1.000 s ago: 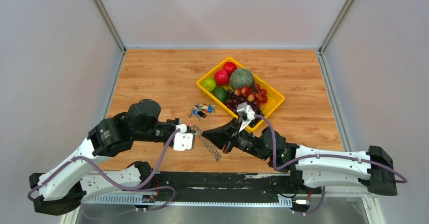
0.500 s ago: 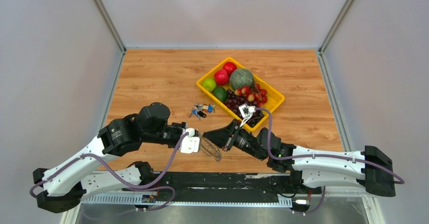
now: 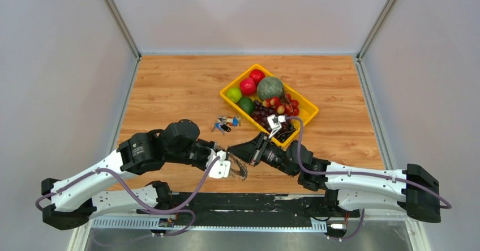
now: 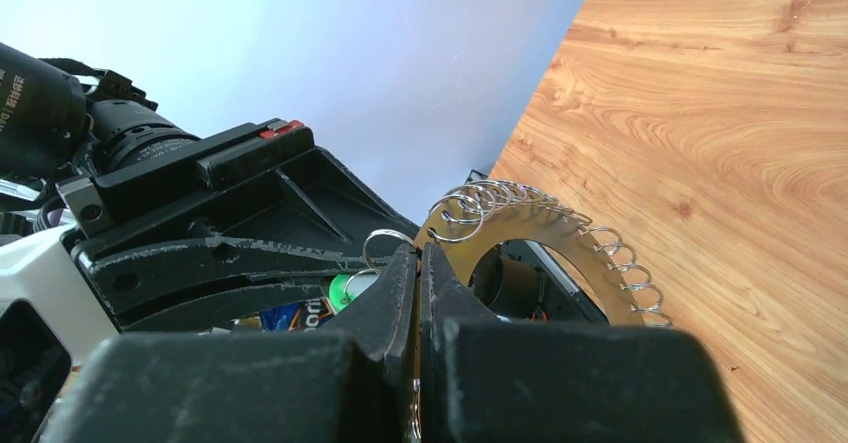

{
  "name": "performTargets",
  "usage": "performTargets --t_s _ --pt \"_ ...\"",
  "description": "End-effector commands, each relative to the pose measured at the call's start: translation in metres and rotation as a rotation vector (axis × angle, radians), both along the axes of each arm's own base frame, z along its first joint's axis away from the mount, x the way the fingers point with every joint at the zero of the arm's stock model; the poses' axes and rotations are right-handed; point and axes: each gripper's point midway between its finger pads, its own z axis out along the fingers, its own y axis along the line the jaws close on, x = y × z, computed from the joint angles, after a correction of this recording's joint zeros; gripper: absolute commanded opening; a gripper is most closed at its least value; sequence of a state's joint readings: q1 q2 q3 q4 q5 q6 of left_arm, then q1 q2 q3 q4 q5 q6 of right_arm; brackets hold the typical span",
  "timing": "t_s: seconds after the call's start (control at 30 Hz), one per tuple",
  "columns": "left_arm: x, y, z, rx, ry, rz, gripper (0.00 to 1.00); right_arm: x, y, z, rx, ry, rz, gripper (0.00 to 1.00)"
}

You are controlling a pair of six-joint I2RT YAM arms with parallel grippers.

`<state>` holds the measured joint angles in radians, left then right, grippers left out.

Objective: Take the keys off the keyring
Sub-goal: Remove the key from the keyring.

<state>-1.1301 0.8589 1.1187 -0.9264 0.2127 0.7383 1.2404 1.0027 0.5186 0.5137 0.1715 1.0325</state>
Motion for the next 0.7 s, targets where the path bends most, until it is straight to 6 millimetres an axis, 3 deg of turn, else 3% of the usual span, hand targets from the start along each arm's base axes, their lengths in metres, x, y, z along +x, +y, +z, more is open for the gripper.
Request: performTargets --t_s 0.0,0.13,0.3,0.47,0.67 --pt "-0.007 -0.004 -0.002 0.018 -0.022 -0.059 0.0 0.01 0.001 0.027 0.096 0.016 -0.018 0.0" --pt "-0.003 -0.003 -0.015 0.113 -0.066 -0.05 0.0 0.01 0.012 0.029 0.054 -0.006 0.009 0.0" --pt "-0.005 0.0 -0.018 0.146 -0.071 -0.046 0.0 0.017 -0.001 0.027 0.046 -0.014 -0.034 0.0" --pt "-0.009 0.002 -0.003 0.028 -0.091 -0.043 0.0 0.019 -0.018 0.025 0.044 -0.02 -0.064 0.0" --pt "-0.009 0.003 0.009 -0.088 -0.089 0.01 0.0 0.013 -0.023 0.028 0.03 -0.082 -0.041 0.0"
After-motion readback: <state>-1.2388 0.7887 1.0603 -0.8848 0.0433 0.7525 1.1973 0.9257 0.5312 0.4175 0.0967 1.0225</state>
